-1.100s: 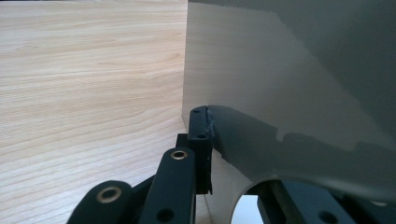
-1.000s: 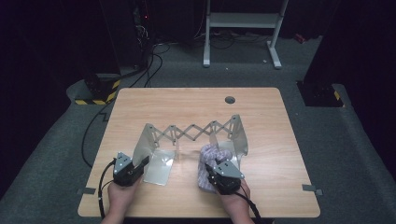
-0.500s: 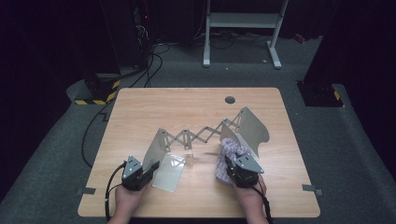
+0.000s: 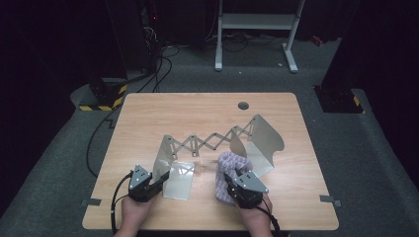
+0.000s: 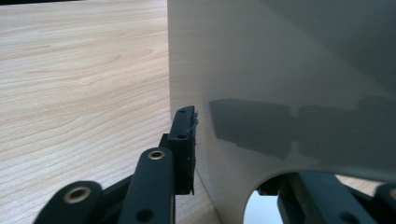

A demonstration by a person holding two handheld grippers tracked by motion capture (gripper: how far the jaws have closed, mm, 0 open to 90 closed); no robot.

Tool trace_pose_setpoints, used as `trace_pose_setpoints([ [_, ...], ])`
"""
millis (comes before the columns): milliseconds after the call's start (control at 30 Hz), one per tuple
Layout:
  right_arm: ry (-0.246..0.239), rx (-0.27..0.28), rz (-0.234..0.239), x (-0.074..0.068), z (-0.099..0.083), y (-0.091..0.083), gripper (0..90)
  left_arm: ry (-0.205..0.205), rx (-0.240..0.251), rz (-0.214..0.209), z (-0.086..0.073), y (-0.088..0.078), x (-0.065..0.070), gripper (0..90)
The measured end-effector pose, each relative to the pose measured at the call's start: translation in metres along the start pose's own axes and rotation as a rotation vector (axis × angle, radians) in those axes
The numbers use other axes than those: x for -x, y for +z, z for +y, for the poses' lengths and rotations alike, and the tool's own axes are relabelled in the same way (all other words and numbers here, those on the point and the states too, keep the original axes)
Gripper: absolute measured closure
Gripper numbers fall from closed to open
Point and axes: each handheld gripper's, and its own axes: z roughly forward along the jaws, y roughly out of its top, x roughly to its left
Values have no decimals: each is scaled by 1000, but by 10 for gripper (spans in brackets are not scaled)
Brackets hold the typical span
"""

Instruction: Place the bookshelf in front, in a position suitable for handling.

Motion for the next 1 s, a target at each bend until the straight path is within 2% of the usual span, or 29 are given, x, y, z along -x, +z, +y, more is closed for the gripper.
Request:
trace_pose_setpoints([
  [100, -8, -8, 14, -6, -2, 3, 652, -2, 0, -2, -1, 0, -1, 629],
  [200, -24, -46, 25, -11, -9, 13, 651, 2, -1, 2, -2, -1, -1, 609],
  [500, -66, -91, 2, -17, -13, 39, 640, -3, -2, 0, -2, -2, -1, 606],
  [567, -69, -84, 2, -17, -6, 42, 641, 1, -2, 0, -2, -2, 0, 611],
  [667, -88, -34, -6, -17, 18, 39, 641, 2, -1, -2, -2, -3, 0, 622],
  [733, -97, -18, -28, -16, 32, 40, 642, -4, 2, -4, -1, -1, 0, 630],
  [767, -97, -18, -28, -16, 32, 40, 642, -4, 2, -4, -1, -1, 0, 632],
  [800, -102, -41, -43, -14, 33, 50, 643, -4, 2, -6, -1, 0, 0, 637],
  [833, -102, -41, -43, -14, 33, 50, 643, -4, 2, -6, -1, 0, 0, 645],
  [933, -91, -128, -65, -9, 20, 72, 644, 1, 2, -12, 0, 1, 1, 667],
  [1000, -85, -165, -73, -8, 14, 82, 645, 9, -4, -12, 0, 0, 2, 702],
])
